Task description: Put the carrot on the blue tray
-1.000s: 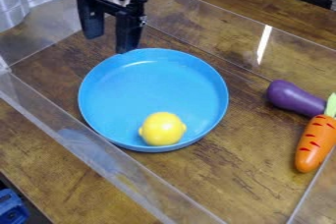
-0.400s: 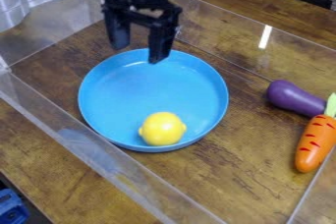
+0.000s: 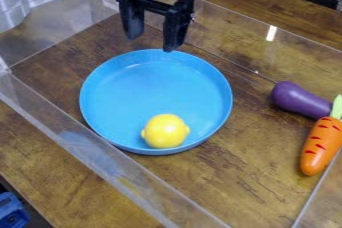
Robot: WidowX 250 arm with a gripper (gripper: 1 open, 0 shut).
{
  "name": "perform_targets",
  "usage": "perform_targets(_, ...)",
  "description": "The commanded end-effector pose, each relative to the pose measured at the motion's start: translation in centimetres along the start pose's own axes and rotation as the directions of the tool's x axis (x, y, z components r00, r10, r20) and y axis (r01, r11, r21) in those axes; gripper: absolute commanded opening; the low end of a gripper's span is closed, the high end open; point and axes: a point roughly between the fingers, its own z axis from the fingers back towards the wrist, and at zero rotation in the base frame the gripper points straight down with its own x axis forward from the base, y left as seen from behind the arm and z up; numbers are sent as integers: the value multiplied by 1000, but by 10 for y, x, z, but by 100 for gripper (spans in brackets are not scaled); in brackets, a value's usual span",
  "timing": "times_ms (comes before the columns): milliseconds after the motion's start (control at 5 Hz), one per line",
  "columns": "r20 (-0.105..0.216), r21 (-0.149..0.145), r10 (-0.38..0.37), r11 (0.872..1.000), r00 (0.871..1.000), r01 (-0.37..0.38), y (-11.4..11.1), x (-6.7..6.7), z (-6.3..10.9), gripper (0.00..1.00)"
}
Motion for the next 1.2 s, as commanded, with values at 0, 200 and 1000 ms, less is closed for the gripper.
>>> perform_targets(0,42,10,-24,1000,999,23,-11,4,16,100)
perform_targets(200,25,12,-71,997,997,71,-7,-9,26,100)
perform_targets(1000,-16,-39,-148,988,989,147,-11,-23,25,100)
